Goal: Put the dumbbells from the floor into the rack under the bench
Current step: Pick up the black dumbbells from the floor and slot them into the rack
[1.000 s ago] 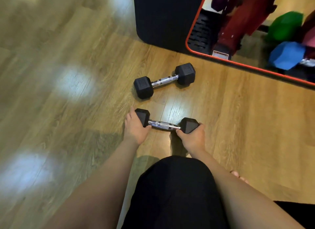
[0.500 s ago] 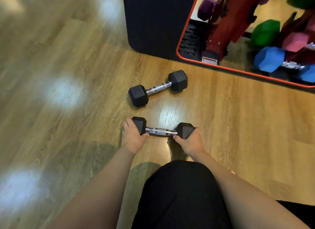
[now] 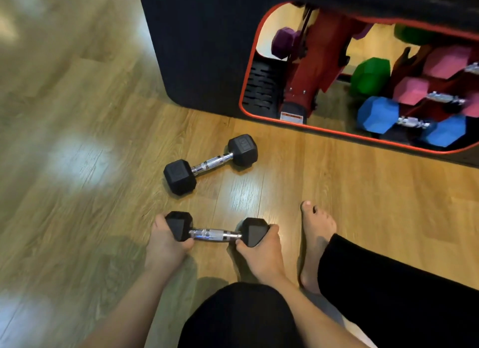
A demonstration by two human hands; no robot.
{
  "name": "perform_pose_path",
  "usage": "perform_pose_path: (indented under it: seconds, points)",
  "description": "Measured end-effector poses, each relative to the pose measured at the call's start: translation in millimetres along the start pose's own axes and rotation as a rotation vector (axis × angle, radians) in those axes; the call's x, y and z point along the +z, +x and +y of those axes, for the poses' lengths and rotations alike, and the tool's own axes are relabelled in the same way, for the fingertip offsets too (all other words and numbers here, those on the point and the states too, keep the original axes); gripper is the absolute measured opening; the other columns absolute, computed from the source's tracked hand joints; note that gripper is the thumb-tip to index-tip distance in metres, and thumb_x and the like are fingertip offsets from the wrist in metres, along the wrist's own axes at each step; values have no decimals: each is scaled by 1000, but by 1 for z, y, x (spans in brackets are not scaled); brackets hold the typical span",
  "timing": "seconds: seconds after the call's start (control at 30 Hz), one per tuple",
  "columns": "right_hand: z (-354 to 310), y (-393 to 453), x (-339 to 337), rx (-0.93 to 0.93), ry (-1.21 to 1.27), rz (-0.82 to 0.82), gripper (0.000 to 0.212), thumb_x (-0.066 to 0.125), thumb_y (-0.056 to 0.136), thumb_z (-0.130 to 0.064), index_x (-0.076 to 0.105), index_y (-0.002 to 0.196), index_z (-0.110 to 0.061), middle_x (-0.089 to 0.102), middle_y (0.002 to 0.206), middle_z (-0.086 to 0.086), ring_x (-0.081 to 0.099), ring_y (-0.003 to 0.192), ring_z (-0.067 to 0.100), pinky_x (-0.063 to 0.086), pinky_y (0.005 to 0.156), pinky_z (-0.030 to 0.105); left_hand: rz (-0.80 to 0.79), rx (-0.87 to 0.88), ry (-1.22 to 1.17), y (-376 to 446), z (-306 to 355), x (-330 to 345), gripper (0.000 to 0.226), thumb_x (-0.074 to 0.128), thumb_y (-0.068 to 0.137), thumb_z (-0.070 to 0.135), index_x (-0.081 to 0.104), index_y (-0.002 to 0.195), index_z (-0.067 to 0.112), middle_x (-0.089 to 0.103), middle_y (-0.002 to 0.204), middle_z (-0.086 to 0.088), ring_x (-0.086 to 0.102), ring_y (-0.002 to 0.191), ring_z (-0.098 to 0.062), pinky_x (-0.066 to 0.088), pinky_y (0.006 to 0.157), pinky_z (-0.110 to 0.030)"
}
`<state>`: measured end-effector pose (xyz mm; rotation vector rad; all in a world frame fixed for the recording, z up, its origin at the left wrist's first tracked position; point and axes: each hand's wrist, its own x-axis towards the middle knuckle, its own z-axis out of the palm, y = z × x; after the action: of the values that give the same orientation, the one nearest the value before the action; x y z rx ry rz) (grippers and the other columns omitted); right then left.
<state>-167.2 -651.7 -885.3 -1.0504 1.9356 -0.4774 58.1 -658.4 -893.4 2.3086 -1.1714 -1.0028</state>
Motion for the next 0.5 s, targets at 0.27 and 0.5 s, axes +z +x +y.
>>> perform_pose_path:
  seconds: [0.27,0.5]
  points:
    - [-17,14,-32,45,184,94,79,91,61,-25,39,120,-28,52,115,-6,54,106,13,48,72,10,106,65,-55,-12,39,1,63,91,56,24,45,99,16,50,93,-3,54,86,-24,50,68,-43]
    - [-85,73,-129,-88,226,264,73,90,60,-32,39,113,-30,55,103,-6,59,93,13,55,70,22,140,289,-216,16,177,-1,76,88,62,31,37,118,33,52,114,5,55,104,-17,52,86,-38]
